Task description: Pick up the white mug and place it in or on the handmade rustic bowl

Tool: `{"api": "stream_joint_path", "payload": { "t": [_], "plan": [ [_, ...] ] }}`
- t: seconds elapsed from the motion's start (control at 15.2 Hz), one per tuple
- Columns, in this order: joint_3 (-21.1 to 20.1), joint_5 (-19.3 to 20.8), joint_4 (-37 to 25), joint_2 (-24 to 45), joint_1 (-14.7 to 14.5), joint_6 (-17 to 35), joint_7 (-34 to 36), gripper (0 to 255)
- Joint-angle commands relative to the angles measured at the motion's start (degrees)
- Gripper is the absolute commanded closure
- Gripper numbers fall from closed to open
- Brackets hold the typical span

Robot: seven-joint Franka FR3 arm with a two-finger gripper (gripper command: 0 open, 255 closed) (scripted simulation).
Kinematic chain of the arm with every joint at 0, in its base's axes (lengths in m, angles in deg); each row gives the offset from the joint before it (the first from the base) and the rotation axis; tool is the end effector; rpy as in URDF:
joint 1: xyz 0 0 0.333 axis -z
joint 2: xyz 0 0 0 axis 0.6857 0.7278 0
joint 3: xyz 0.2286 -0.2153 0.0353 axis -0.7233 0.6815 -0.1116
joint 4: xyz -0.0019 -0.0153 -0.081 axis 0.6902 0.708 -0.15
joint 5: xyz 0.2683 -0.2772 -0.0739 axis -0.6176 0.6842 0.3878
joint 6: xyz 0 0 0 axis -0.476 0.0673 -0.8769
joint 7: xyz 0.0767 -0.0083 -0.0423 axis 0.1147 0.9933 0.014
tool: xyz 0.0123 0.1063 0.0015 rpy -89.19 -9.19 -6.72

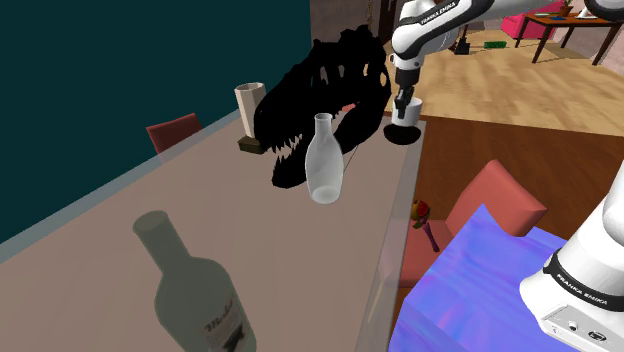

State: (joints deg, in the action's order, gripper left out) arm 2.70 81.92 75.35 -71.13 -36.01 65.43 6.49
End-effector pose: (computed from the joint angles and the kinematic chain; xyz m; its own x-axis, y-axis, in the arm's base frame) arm 0.5850 -0.1914 0.4161 0.9732 0.2289 -0.0207 0.2297 -0.9722 0.0465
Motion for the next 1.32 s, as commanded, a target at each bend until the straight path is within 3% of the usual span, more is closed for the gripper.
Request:
{"api": "stream_joint_path", "payload": {
  "t": [0.0,0.73,0.79,1.12,1.25],
  "plan": [
    [-0.04,-0.1,0.92,0.52,0.0,1.47,0.04,255],
    [-0.1,-0.29,2.3,1.5,0.05,3.82,-0.01,255],
    [-0.1,-0.29,2.3,1.5,0.05,3.82,-0.01,0],
    [-0.1,-0.29,2.3,1.5,0.05,3.82,-0.01,0],
    [-0.07,0.0,0.25,0.06,-0.11,0.36,0.19,0]
  ]
}}
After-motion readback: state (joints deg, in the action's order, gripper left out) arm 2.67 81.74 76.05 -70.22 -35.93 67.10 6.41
